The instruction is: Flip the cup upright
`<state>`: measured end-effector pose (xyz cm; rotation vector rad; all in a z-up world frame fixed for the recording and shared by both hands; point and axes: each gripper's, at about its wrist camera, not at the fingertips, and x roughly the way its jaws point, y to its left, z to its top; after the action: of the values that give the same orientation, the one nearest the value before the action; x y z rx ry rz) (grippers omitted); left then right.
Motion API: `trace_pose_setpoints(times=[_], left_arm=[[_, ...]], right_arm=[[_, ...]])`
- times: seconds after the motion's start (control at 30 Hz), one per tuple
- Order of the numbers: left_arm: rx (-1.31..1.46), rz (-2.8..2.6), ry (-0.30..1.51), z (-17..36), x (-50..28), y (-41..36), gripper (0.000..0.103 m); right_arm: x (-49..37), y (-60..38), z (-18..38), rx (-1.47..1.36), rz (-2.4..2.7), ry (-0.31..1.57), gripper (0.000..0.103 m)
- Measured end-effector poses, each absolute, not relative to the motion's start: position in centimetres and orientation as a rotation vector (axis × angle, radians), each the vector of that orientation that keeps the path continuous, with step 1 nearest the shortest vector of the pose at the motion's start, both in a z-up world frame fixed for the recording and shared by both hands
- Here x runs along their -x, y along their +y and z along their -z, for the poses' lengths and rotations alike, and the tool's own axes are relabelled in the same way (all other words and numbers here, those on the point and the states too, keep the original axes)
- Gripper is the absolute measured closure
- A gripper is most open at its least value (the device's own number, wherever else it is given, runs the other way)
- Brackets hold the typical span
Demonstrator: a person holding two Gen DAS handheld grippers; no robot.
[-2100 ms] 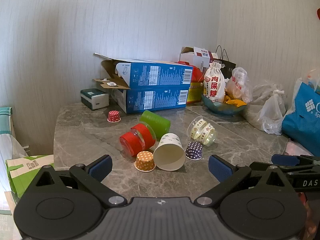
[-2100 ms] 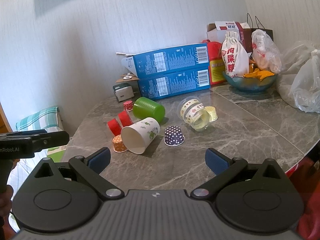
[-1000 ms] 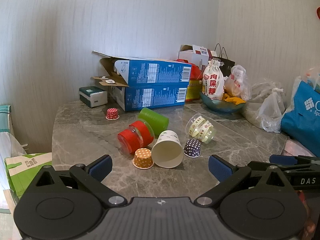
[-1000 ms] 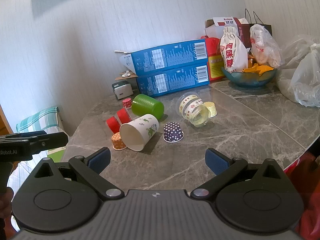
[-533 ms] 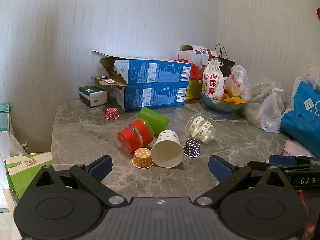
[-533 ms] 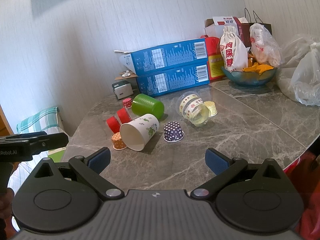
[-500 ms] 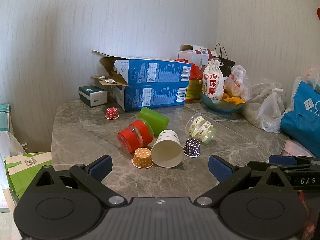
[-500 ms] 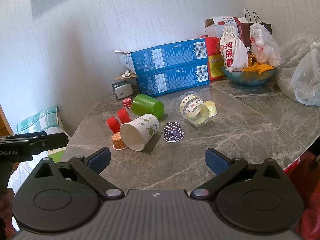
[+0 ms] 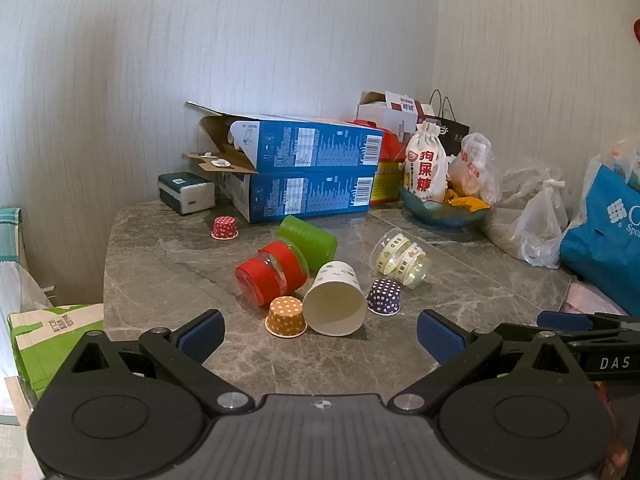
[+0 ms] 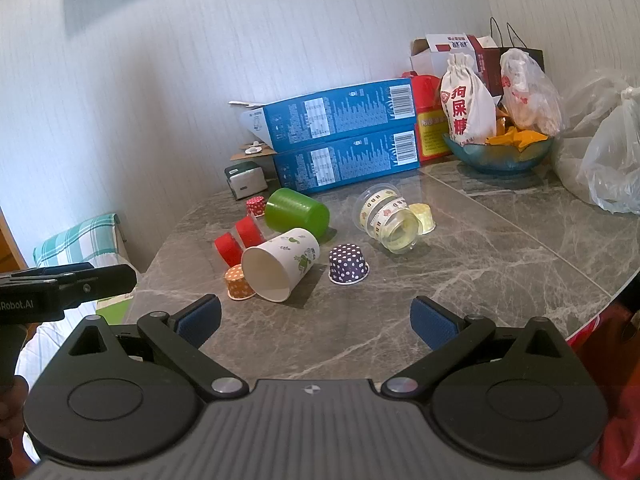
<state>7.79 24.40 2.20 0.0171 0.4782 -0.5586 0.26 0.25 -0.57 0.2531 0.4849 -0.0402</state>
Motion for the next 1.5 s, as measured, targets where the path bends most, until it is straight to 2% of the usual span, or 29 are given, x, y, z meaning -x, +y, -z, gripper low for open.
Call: trace_pose_setpoints(times=[0.7, 0.9, 1.03, 1.27, 1.5], left_arm=[[0.02, 0.57, 0.505, -0.3, -9.2, 27.7, 0.0], [0.066, 0.627, 0.529, -0.5, -9.9, 28.7, 0.0], [0.054, 0.613, 0.523, -0.7, -10.2, 28.8, 0.0], [0.029, 0.564, 0.548, -0.3, -10.9, 28.5, 0.0], [0.041, 0.521, 0.557, -0.3, -11.9, 28.8, 0.0]], right_arm=[[-4.0, 2.9, -1.9, -0.15, 0.034, 0.539, 0.001], [-11.4, 1.4, -4.7, -0.087, -0.186, 0.58, 0.001], [-19.0, 0.8, -5.2, 0.043, -0.159, 0.686, 0.001], [-29.3, -0.4, -2.3, 0.099, -0.262, 0.888, 0.017], [-33.5, -0.6, 0.3, 0.202, -0.369, 0.985, 0.019]])
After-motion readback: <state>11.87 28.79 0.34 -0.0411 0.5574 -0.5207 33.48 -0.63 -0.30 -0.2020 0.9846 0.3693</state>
